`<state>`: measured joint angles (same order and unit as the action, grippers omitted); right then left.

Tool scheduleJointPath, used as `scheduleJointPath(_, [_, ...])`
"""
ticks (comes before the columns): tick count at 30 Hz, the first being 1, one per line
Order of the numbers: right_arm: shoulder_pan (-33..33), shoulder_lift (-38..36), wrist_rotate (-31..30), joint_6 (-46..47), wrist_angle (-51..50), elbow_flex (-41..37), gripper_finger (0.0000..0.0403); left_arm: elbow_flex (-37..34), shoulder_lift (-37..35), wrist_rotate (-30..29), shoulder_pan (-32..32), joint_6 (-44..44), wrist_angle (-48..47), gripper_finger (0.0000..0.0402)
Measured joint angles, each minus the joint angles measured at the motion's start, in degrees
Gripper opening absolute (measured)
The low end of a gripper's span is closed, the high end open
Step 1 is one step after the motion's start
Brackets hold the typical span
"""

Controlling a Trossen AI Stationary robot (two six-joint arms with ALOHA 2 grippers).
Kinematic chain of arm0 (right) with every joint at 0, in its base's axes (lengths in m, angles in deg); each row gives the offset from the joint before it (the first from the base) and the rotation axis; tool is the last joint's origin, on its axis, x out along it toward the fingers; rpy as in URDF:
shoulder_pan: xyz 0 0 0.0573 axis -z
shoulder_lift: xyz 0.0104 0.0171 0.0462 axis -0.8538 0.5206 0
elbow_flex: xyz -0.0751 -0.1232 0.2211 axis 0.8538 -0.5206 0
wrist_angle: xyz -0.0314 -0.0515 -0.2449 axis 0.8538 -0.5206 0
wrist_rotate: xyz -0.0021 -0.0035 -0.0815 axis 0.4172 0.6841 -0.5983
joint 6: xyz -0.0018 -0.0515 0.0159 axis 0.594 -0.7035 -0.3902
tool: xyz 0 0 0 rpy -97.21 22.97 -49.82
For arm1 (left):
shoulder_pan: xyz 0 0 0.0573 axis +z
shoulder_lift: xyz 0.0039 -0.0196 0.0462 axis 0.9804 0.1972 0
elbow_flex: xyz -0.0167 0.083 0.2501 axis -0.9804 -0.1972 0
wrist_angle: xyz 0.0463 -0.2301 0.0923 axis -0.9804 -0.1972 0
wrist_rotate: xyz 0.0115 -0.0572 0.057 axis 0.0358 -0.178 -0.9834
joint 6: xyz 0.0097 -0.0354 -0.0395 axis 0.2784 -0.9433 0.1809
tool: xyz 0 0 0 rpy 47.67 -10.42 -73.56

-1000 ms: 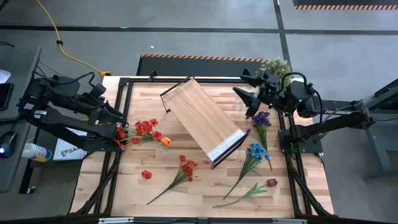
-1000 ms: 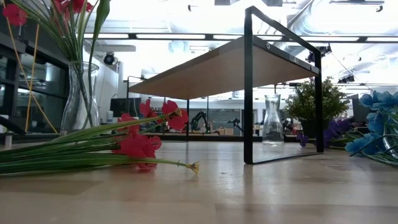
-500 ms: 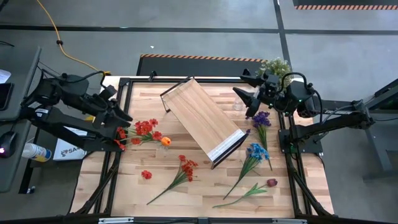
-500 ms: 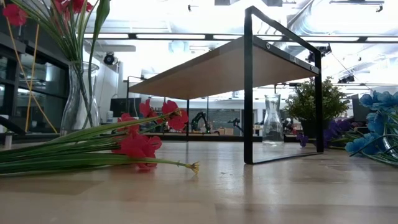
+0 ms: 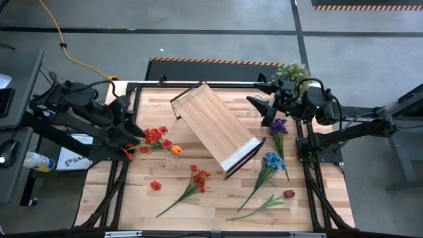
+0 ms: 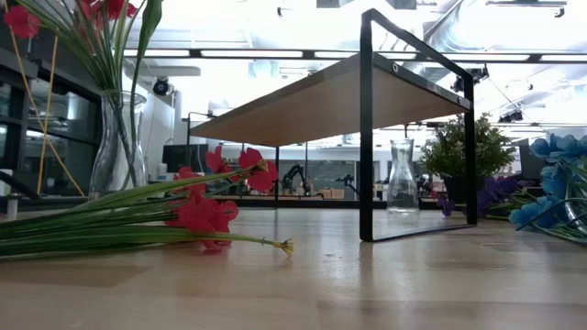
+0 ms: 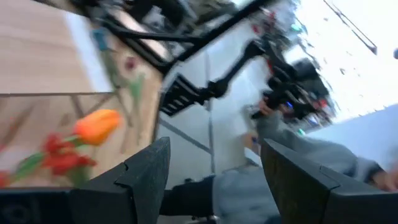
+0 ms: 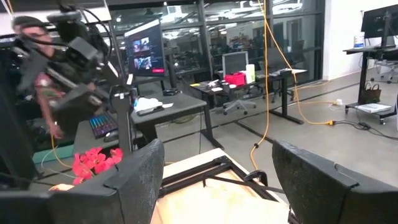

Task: Pick and place flowers into a vace then onto a shelf
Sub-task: Put the red flowers into the bottom transparent vase

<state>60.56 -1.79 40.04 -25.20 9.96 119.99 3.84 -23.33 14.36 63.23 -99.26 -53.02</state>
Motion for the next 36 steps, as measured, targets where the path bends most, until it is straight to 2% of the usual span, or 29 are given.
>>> scheduleJointPath(7, [0.0, 0.0, 0.02, 0.0, 0.0, 0.0, 0.0287, 0.0, 5.3, -6.56, -12.71, -0.23, 7.72, 0.0282])
scheduleJointPath(21, [0.02, 0.02, 3.64, 2.39, 0.07, -0.02, 0.0287, 0.0, 11.96, -33.42, -35.55, -7.86, 8.5, 0.0282])
scheduleJointPath(28, [0.01, 0.0, 4.92, 2.4, 0.09, -0.02, 0.0287, 0.0, 16.04, -43.08, -42.76, -12.16, 9.79, 0.0282])
scheduleJointPath(36, [0.01, 0.0, 4.92, 2.4, 0.31, -0.02, 0.0287, 0.0, 21.05, -48.0, -47.11, -19.58, 9.84, 0.0282])
